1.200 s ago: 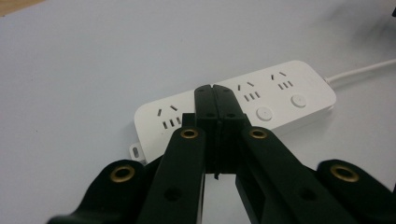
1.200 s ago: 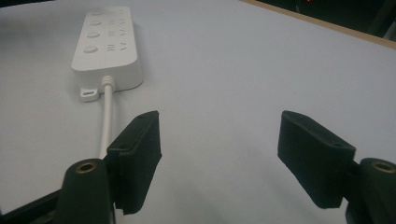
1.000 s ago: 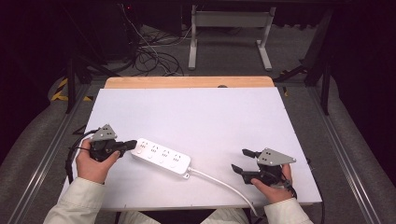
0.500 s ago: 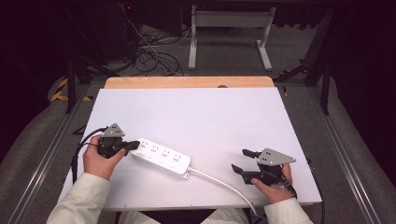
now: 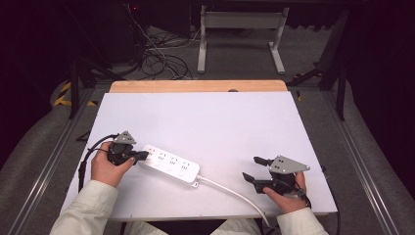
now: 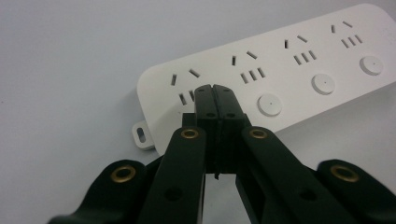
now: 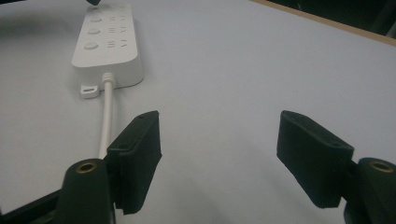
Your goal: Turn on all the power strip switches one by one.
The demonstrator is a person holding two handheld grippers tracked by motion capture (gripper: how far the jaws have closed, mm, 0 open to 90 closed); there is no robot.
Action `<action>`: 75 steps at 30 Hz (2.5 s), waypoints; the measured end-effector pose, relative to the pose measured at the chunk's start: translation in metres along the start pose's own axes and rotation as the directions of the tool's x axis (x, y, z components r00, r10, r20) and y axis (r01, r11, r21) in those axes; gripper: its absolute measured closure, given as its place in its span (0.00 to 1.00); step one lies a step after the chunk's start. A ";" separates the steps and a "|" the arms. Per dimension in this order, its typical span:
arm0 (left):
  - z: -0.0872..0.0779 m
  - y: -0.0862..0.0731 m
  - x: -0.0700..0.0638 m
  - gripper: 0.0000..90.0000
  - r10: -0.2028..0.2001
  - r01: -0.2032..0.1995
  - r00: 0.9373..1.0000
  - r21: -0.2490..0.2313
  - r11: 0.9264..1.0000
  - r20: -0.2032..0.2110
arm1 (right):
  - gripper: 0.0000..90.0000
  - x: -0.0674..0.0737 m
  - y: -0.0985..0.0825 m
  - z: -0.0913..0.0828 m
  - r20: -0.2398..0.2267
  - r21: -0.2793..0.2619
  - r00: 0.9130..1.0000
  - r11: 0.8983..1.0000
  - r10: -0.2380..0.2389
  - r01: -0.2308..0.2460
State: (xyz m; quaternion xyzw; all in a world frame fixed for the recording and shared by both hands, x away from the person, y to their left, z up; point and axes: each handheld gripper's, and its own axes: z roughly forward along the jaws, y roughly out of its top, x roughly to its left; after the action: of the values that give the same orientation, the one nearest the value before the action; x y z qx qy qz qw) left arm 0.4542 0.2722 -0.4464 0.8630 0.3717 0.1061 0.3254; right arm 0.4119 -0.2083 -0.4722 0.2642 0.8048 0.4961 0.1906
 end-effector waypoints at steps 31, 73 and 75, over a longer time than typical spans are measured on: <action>0.005 -0.001 -0.004 1.00 0.024 -0.024 0.999 0.011 1.000 -0.033 | 0.34 0.003 0.001 0.000 -0.005 -0.006 1.000 1.000 -0.012 0.012; 0.009 -0.008 -0.003 1.00 -0.028 0.027 0.999 -0.035 0.999 -0.026 | 0.34 0.004 0.000 0.001 -0.018 0.003 1.000 1.000 -0.014 0.014; 0.009 -0.007 -0.003 1.00 -0.027 0.026 0.999 -0.032 0.999 -0.026 | 0.34 0.004 0.000 0.001 -0.019 0.004 1.000 1.000 -0.015 0.015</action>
State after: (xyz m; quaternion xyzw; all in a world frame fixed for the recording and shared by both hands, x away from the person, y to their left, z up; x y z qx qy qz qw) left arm 0.4516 0.2693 -0.4578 0.8512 0.3856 0.1191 0.3356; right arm 0.4093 -0.2053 -0.4728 0.2537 0.8096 0.4956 0.1861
